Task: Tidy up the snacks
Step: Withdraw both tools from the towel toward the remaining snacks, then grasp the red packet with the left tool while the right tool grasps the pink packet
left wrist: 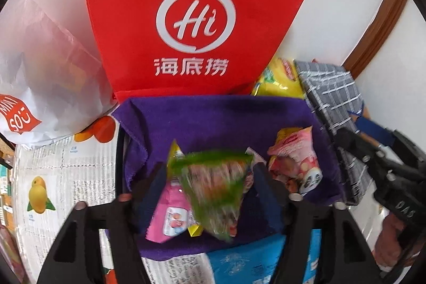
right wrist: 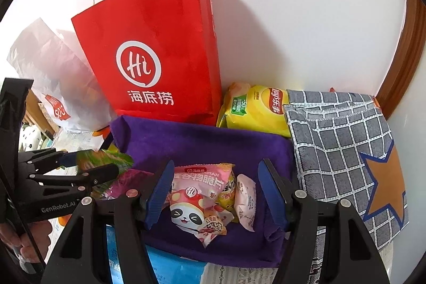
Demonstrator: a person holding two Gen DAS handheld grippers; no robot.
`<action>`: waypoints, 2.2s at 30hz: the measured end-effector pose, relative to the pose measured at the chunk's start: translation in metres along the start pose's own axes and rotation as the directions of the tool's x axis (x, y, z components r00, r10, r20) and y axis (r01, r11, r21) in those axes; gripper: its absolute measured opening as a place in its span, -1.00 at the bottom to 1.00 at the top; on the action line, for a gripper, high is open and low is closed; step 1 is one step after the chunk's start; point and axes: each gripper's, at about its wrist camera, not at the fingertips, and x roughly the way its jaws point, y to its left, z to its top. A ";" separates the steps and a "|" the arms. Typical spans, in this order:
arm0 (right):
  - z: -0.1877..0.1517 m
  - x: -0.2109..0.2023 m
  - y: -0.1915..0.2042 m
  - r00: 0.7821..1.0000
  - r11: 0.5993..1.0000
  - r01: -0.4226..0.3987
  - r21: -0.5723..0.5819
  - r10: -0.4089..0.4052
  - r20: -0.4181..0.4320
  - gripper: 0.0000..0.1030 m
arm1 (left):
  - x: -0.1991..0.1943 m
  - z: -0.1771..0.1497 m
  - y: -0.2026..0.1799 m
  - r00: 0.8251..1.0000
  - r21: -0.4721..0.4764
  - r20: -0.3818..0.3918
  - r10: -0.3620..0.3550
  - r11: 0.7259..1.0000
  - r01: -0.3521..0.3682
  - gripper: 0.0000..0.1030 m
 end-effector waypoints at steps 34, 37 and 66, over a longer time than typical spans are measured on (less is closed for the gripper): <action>-0.100 -0.064 0.038 0.991 0.991 0.126 0.037 -0.125 -0.044 0.27 | -0.099 -0.017 -0.043 0.985 0.171 0.160 -0.063 0.985 0.035 0.39; -0.112 -0.071 0.046 0.989 0.990 0.138 0.030 -0.136 -0.062 0.27 | -0.116 -0.023 -0.049 0.980 0.193 0.184 -0.080 0.980 0.043 0.39; -0.196 -0.044 0.104 0.982 0.998 -0.031 0.046 0.039 -0.183 -0.35 | -0.119 -0.118 0.028 0.985 0.094 0.068 0.160 0.982 -0.166 0.39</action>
